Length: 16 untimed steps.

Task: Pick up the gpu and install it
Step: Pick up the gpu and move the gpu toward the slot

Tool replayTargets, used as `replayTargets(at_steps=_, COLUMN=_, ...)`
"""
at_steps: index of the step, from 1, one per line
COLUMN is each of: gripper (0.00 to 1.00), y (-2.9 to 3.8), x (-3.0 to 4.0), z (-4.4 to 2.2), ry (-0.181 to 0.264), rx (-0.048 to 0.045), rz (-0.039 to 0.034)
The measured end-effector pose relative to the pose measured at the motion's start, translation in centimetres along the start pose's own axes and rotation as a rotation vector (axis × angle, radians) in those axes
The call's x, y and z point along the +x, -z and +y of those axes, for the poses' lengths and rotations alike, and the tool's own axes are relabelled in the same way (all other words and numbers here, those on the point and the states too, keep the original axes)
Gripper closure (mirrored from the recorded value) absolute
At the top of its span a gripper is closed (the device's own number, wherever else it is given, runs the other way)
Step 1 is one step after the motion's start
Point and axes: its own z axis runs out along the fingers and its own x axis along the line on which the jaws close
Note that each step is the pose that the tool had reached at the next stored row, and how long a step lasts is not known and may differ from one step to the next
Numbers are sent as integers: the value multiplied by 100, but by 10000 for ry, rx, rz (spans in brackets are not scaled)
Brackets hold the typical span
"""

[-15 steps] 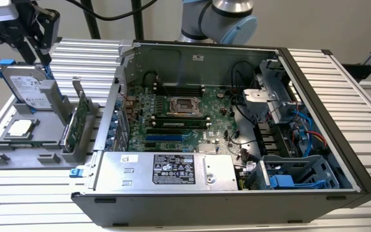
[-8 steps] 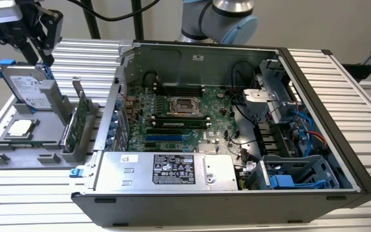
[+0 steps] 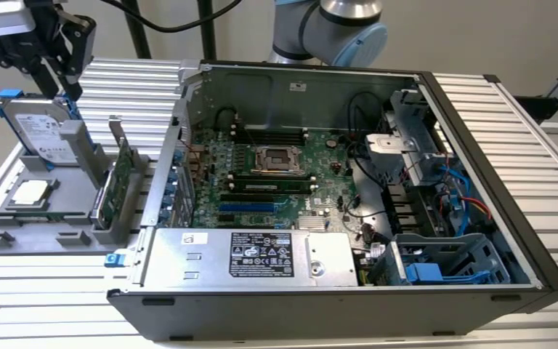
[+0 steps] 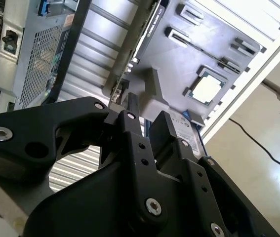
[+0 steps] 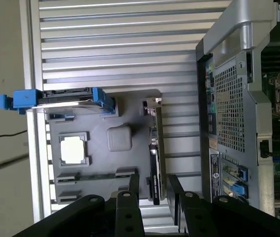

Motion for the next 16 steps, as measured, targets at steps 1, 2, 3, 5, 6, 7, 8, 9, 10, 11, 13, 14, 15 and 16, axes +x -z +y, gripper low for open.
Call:
replayTargets(at_steps=1, gripper=0, y=0, x=0, z=-1, ry=0, rx=0, rz=0)
replayTargets(at_steps=2, gripper=0, y=0, x=-1, z=-4, ry=1, rx=0, rz=0)
replayTargets(at_steps=3, gripper=0, y=0, x=-3, z=-9, ry=2, rx=0, rz=0)
replayTargets(at_steps=5, gripper=0, y=1, x=-5, z=-20, ry=0, rx=0, rz=0)
replayTargets(at_steps=6, gripper=0, y=2, x=-7, z=-26, ry=0, rx=1, rz=1)
replayTargets(at_steps=7, gripper=0, y=1, x=-8, z=-32, ry=0, rx=0, rz=0)
replayTargets(at_steps=8, gripper=0, y=2, x=-10, z=-38, ry=0, rx=0, rz=0)
replayTargets(at_steps=9, gripper=0, y=2, x=-11, z=-44, ry=0, rx=0, rz=0)
replayTargets(at_steps=10, gripper=0, y=2, x=-13, z=-51, ry=0, rx=0, rz=0)
replayTargets(at_steps=11, gripper=0, y=2, x=-14, z=-58, ry=0, rx=0, rz=0)
replayTargets(at_steps=13, gripper=0, y=3, x=-15, z=-70, ry=0, rx=0, rz=0)
replayTargets(at_steps=14, gripper=0, y=3, x=-16, z=-76, ry=0, rx=0, rz=-1)
replayTargets(at_steps=15, gripper=0, y=4, x=-17, z=-81, ry=1, rx=0, rz=1)
replayTargets(at_steps=16, gripper=0, y=4, x=-17, z=-87, ry=0, rx=0, rz=1)
